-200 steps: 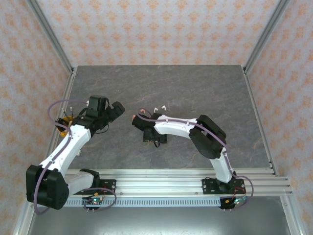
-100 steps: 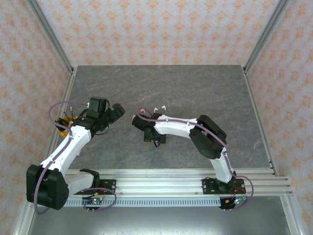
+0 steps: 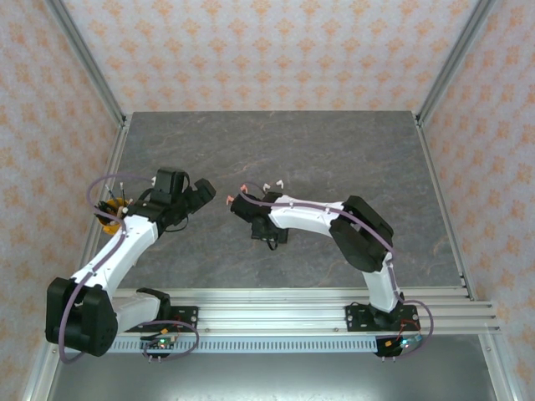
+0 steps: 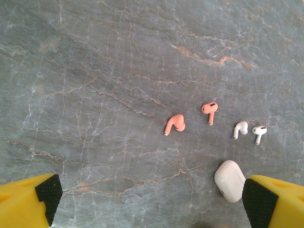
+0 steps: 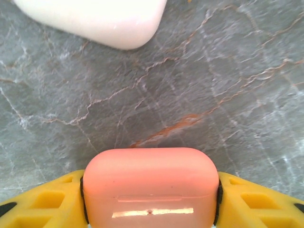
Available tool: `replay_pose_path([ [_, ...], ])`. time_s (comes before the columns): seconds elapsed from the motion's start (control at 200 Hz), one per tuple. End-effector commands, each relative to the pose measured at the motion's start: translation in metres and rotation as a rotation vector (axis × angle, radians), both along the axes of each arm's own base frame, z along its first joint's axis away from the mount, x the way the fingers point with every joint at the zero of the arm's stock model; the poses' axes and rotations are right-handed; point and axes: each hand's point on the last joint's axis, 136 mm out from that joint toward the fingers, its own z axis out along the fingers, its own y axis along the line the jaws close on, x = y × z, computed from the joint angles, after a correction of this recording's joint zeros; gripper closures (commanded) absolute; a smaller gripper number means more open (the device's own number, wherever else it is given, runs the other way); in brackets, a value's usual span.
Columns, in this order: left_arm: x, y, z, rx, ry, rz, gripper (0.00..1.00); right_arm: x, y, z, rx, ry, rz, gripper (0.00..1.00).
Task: Insert the wireless bluetooth earbuds into the charging case
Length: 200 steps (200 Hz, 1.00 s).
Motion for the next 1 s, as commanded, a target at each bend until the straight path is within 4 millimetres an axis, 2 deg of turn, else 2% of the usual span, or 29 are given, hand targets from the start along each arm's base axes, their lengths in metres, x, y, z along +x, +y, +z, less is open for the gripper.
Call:
replay_pose_path([
  [0.0,0.002,-0.003,0.003,0.002,-0.051,-0.014,0.0,0.008,-0.011,0.025,0.011,-0.076,-0.05,0.44],
  [0.28,-0.003,-0.012,-0.01,-0.031,-0.048,-0.03,0.0,0.016,-0.02,0.041,0.086,-0.122,-0.134,0.44],
  [0.576,-0.001,-0.059,-0.026,-0.125,-0.102,-0.123,0.0,0.037,-0.041,0.053,0.145,-0.163,-0.257,0.44],
  [0.801,0.001,-0.1,-0.022,-0.164,-0.217,-0.207,0.0,0.057,-0.056,0.063,0.236,-0.171,-0.369,0.44],
  [0.996,-0.002,-0.119,-0.02,-0.165,-0.317,-0.234,0.0,0.071,-0.062,0.071,0.325,-0.162,-0.45,0.44],
])
